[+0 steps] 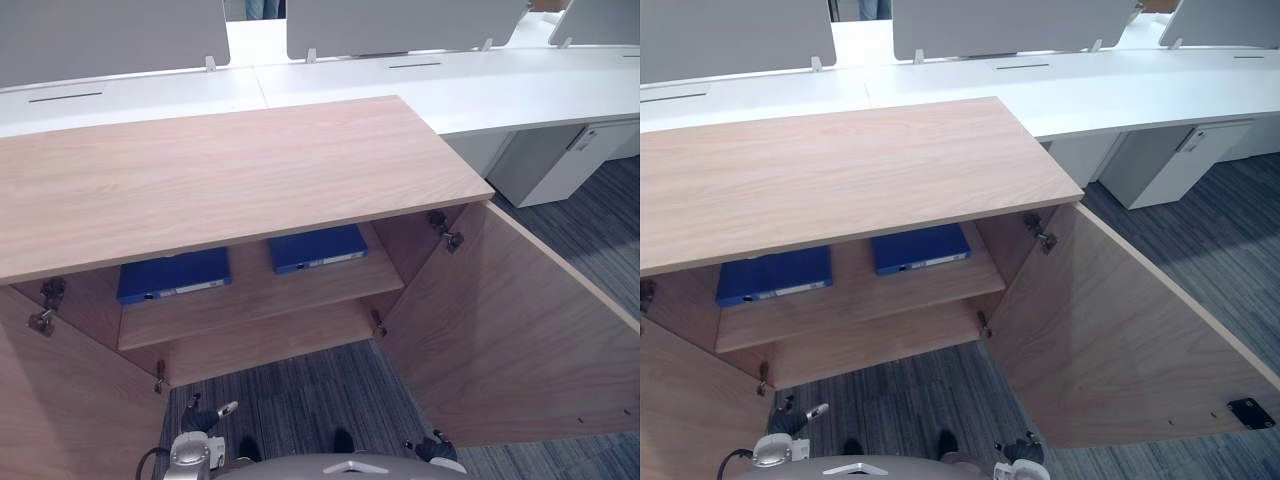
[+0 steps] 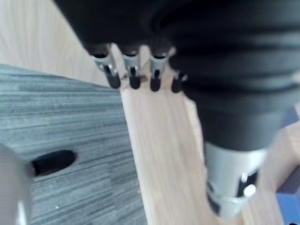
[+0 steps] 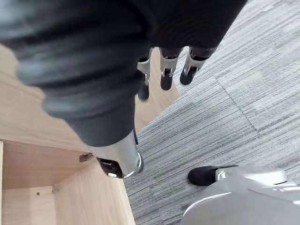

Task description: Walk over to the cabinet, pick up the folder, carry it to the office cabinet, place the folder inside the office cabinet, then close the office cabinet door

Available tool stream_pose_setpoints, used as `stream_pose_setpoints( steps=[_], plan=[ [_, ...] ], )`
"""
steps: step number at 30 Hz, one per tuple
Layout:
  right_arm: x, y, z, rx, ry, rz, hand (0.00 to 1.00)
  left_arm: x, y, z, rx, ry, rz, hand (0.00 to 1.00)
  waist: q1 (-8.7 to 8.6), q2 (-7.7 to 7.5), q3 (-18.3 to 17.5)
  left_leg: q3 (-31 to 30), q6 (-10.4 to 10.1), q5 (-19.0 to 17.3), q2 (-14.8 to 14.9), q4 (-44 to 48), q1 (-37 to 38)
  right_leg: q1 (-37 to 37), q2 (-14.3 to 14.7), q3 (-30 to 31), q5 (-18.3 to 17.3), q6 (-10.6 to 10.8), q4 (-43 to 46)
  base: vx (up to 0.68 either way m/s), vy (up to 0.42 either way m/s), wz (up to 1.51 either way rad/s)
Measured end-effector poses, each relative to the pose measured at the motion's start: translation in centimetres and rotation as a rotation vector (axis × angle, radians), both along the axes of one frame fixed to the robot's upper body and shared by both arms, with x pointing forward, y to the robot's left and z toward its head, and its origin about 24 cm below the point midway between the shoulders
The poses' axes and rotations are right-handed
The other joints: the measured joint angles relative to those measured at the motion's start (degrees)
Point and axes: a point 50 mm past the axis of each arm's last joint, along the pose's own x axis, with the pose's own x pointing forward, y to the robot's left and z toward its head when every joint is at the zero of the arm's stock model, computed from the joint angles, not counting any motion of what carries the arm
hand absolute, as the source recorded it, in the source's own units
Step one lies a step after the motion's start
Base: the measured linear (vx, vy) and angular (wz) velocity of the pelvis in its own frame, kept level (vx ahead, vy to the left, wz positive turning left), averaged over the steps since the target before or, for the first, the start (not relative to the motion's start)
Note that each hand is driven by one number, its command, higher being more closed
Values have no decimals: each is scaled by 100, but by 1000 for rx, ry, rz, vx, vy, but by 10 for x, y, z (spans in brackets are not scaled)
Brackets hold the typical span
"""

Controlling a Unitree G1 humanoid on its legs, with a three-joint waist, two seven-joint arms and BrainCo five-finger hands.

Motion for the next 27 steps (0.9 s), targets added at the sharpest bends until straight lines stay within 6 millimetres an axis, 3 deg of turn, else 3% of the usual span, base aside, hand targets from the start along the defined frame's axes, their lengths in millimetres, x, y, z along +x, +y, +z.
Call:
stream_pose_setpoints(
  steps=[7,13,17,21,27],
  plan=[
    [12,-5,11,-27,-99,-67,0,-4,1,-1,5,14,-1,0,-30,55,-29,312,-15,-152,-6,1,108,-52,15,337,3,3,8,25,14,-24],
    [22,-49,53,-203,-335,-281,0,-4,2,1,13,6,-6,0,-138,125,-82,568,-29,-303,-4,37,200,-126,52,585,-1,19,62,52,5,-22],
    [16,-73,75,-312,-434,-457,0,-3,3,2,20,-4,-13,0,-215,94,-157,747,22,-337,18,40,231,-197,100,749,-6,11,54,52,-20,-26],
    [3,-93,91,-384,-498,-612,0,0,6,7,32,-42,-5,0,-308,154,-179,968,-6,-477,6,41,352,-202,108,913,-27,-19,78,6,-11,-31],
    [-8,-113,103,-411,-588,-821,0,3,10,11,32,-70,10,0,-391,202,-198,1118,-42,-658,7,177,361,-305,101,1030,-150,-55,261,-19,-21,-13]
  ],
)
